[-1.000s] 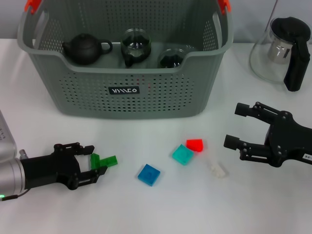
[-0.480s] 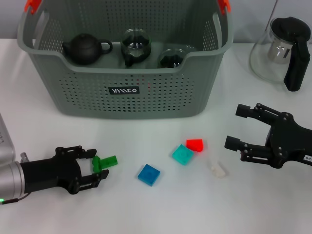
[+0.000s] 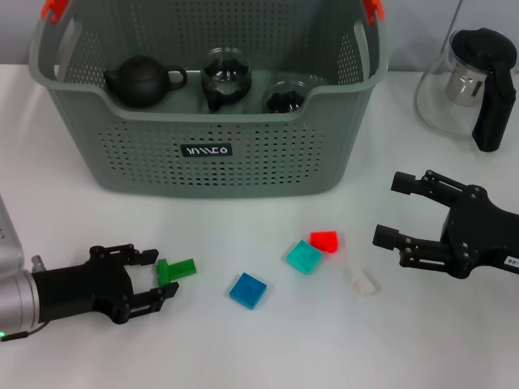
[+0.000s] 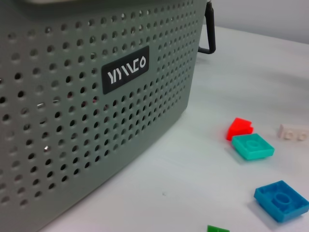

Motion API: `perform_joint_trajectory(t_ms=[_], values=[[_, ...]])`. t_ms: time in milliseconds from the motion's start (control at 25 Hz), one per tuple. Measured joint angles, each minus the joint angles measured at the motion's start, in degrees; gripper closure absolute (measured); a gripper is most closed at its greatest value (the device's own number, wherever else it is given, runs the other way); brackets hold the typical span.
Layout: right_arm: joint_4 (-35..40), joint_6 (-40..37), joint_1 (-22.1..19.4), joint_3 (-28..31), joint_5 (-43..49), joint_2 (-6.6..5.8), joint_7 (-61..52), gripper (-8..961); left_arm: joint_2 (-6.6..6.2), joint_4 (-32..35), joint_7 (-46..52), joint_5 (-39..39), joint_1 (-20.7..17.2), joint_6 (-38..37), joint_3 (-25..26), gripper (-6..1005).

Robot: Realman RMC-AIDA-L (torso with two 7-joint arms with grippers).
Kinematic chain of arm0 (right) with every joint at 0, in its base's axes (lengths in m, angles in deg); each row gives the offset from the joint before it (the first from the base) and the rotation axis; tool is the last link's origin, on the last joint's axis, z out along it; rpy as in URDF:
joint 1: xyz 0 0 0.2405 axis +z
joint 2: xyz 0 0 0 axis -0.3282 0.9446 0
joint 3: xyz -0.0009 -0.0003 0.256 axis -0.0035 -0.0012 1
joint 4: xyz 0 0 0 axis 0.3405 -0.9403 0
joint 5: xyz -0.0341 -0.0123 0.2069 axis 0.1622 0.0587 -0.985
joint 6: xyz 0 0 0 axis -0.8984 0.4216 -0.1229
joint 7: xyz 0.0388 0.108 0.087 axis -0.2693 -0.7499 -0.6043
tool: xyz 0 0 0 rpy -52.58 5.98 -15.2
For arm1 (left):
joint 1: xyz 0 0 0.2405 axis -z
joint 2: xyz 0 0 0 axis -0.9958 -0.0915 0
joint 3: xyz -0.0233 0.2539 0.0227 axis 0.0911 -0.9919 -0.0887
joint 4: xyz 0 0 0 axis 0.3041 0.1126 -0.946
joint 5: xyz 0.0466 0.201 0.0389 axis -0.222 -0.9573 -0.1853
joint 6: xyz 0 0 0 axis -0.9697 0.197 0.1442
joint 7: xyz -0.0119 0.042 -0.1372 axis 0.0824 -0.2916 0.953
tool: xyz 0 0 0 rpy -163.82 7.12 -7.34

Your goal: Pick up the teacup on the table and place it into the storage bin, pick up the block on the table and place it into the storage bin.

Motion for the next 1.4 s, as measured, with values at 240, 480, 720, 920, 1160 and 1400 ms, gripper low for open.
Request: perform_joint_trajectory(t_ms=[240, 480, 720, 920, 1160, 1400], values=[[0.0, 0.0, 0.1, 0.0, 0.0, 0.0, 0.0, 6, 0.01, 0.0, -0.1, 0.1, 0.4, 0.8, -0.1, 387], [0.0, 0.0, -0.1, 0.0, 0.0, 0.0, 0.0, 6, 0.1, -0.3, -0.9, 0.1, 0.8, 1.7, -0.3, 422], [0.0, 0.0, -0.2, 0.0, 0.0, -0.06, 0.1, 6, 0.18, -0.4, -1.0, 0.0, 0.8, 1.7, -0.9, 456], [0.0, 0.0, -0.2, 0.0, 0.0, -0.09, 0.1, 6, 0.18, -0.4, -1.1, 0.0, 0.8, 1.7, -1.3, 484], [0.0, 0.1, -0.3, 0.0, 0.0, -0.09, 0.1, 6, 0.14, 0.1, -0.5, 0.0, 0.9, 1.9, -1.6, 519], [0.0, 0.0, -0.3, 0.0, 0.0, -0.09, 0.1, 6, 0.09, 1.4, 0.6, 0.0, 0.7, 1.1, -1.2, 553]])
